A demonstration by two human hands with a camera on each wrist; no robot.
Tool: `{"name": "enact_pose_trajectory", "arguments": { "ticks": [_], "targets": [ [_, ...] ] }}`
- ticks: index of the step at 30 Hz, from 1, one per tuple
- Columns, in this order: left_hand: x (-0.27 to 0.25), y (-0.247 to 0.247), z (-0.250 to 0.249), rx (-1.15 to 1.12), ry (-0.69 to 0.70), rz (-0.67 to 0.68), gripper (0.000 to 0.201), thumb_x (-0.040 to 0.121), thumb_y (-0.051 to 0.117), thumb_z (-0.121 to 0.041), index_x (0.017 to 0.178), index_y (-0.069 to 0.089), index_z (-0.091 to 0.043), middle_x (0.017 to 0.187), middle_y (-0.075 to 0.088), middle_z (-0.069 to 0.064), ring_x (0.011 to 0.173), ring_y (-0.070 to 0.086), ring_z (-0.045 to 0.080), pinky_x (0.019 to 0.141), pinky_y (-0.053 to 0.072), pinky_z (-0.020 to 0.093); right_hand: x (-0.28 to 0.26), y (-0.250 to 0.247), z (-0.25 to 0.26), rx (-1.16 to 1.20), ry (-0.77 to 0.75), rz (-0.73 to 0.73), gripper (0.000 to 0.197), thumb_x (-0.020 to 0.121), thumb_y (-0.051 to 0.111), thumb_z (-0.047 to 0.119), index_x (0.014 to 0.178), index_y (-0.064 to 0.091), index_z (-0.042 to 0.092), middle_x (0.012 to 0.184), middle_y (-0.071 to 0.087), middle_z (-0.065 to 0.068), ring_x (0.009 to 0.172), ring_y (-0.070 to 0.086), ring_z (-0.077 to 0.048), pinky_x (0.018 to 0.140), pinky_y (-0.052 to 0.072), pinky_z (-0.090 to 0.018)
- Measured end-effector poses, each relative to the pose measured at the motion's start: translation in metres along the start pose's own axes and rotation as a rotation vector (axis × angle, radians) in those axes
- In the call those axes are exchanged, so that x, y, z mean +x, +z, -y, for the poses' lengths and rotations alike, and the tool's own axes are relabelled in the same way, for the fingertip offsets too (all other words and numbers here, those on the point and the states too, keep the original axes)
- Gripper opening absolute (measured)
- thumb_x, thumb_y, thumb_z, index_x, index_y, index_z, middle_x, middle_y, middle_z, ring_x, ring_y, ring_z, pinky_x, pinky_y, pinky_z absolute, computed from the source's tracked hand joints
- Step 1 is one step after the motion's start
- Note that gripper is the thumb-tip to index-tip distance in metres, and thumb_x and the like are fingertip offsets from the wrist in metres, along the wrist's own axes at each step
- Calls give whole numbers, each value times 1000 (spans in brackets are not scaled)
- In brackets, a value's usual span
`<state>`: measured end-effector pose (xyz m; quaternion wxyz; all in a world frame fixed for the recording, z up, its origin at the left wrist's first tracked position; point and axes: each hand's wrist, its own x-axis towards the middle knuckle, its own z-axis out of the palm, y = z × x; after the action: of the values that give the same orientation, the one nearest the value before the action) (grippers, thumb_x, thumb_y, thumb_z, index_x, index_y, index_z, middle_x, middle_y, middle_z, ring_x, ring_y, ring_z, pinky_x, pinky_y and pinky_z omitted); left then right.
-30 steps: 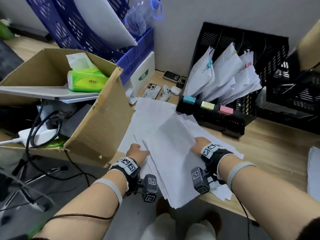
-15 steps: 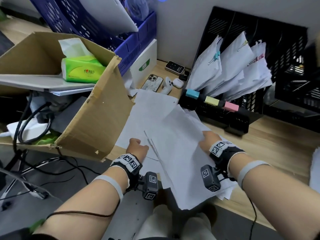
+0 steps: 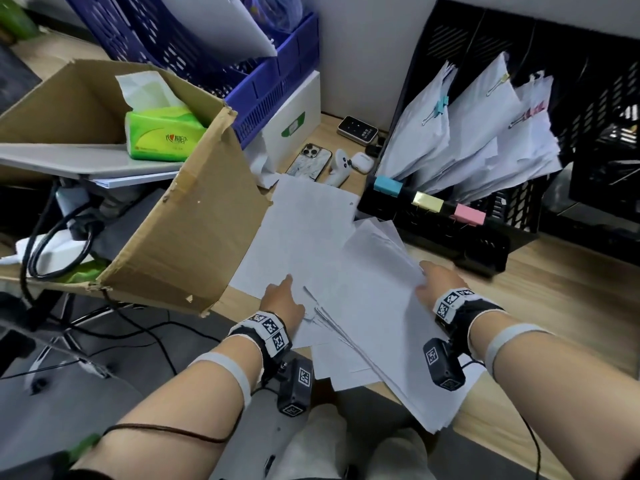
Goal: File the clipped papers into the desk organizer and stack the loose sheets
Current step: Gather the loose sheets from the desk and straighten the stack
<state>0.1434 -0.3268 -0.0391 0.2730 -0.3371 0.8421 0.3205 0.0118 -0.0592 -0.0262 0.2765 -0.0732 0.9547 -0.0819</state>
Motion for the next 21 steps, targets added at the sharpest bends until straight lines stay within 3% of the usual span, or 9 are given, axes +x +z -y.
{"name": "enact_pose_trajectory", "arguments": {
  "ticks": [3, 7, 8, 10, 12, 15, 18, 21],
  "targets": [
    [-8, -3, -3, 331, -8, -57, 67, 92, 52, -27, 153, 26, -32, 145, 26, 10, 135, 30, 30, 106, 40, 41, -6, -15, -6, 74, -14, -52, 25, 81, 50, 14, 104, 54, 22, 101, 68, -10, 90, 65, -34, 79, 54, -35],
    [-15, -6, -14, 390, -27, 52, 65, 90, 47, -24, 152, 31, -34, 163, 3, 5, 150, 8, 27, 116, 27, 49, -16, -39, -18, 188, -41, -148, 40, 86, 54, 13, 124, 43, 21, 107, 66, -14, 96, 65, -37, 86, 53, -39],
    [-17, -6, -19, 394, -27, 89, 61, 91, 46, -25, 150, 35, -33, 164, 2, 4, 151, 9, 28, 117, 26, 50, -19, -46, -20, 223, -56, -156, 46, 85, 54, 12, 128, 40, 24, 104, 66, -13, 92, 65, -36, 84, 53, -38],
    [-22, -4, -26, 417, -6, 107, 47, 90, 45, -25, 136, 51, -29, 159, 17, 5, 143, 24, 30, 113, 31, 50, -24, -62, -20, 300, -106, -164, 57, 84, 56, 11, 134, 36, 31, 100, 63, -6, 88, 63, -31, 81, 50, -34],
    [-29, 1, -30, 440, 18, 112, 41, 88, 44, -27, 128, 56, -28, 147, 30, 5, 134, 34, 30, 107, 36, 50, -28, -77, -17, 330, -187, -192, 52, 84, 57, 10, 132, 45, 28, 104, 64, -3, 92, 62, -27, 83, 46, -30],
    [-38, 7, -35, 481, 45, 128, 45, 87, 44, -30, 130, 55, -30, 137, 35, 6, 131, 36, 32, 105, 38, 52, -38, -102, -8, 273, -335, -292, 30, 84, 55, 8, 107, 64, 25, 103, 71, -8, 99, 64, -32, 83, 48, -31],
    [-40, 14, -39, 528, 56, 149, 57, 82, 44, -34, 139, 46, -32, 138, 33, 10, 130, 37, 37, 106, 41, 51, -51, -130, 4, 262, -379, -408, 29, 85, 54, 9, 110, 64, 17, 97, 70, -10, 92, 63, -31, 79, 48, -32],
    [-45, 16, -43, 571, 70, 181, 52, 84, 42, -25, 136, 49, -24, 139, 33, 13, 127, 40, 40, 107, 41, 49, -64, -156, 12, 339, -369, -510, 31, 85, 53, 7, 113, 61, 17, 88, 62, -6, 82, 55, -25, 71, 37, -27]
  ]
}}
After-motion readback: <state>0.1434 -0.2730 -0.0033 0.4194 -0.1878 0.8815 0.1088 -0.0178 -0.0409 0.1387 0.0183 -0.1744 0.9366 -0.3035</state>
